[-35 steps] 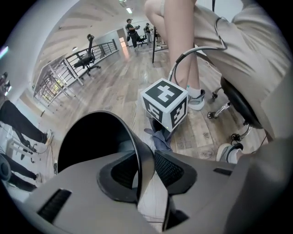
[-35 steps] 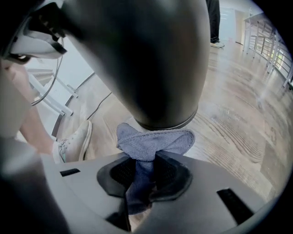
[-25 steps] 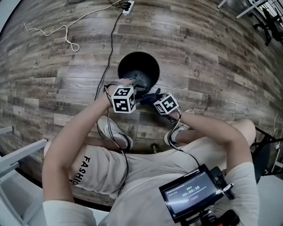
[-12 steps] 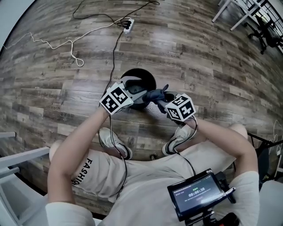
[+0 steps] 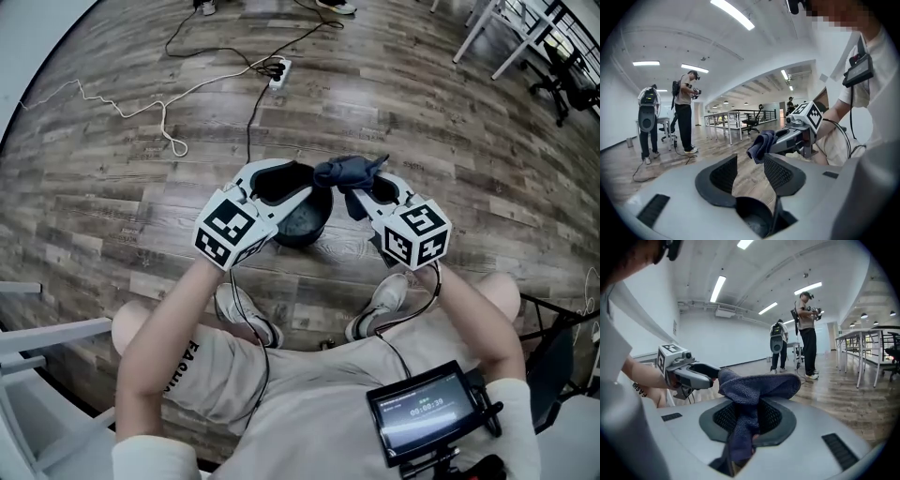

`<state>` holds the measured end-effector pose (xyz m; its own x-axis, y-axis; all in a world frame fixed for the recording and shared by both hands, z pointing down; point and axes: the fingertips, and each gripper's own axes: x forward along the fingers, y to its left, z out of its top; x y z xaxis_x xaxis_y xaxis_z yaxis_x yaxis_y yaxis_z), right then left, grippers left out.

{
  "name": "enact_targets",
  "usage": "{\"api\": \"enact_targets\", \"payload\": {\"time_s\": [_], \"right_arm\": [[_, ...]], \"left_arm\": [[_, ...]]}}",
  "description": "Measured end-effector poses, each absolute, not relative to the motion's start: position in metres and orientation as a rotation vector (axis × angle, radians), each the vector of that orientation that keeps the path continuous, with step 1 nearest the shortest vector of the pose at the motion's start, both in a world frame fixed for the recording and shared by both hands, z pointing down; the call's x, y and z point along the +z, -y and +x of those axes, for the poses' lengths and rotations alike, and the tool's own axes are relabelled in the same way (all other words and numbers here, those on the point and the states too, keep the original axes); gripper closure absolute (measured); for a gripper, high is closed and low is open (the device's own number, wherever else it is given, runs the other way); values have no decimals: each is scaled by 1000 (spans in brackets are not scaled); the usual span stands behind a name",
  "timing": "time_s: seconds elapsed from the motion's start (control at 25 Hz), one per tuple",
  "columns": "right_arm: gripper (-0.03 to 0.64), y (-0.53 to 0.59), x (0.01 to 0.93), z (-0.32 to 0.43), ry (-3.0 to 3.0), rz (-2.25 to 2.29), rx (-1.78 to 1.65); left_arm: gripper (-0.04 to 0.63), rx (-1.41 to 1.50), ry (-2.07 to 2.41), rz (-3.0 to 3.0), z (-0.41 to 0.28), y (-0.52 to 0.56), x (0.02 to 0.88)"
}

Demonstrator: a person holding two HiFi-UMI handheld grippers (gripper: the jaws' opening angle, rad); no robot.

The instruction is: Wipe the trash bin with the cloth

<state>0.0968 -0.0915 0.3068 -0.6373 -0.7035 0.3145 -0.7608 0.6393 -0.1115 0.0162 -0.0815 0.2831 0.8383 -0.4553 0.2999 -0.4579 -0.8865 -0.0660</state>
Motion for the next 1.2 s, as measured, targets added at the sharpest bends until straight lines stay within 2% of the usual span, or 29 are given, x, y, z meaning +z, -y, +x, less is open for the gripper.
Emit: {"api": "enact_targets", "payload": {"time_s": [0.32,0.72,0.92,1.2], "right_arm": [[540,79,252,114,2787,1336,132],[540,85,308,132,2665,1403,-11],[540,96,325,132,2667,1415,128],[540,98,358,125,2644,1353,299]], "left_arm": [[405,432,909,2992,-6,56,270],[405,531,1058,2920,-22,75,344],[405,533,964,2841,4,82,380],[405,539,931,2803,20,83,382]]}}
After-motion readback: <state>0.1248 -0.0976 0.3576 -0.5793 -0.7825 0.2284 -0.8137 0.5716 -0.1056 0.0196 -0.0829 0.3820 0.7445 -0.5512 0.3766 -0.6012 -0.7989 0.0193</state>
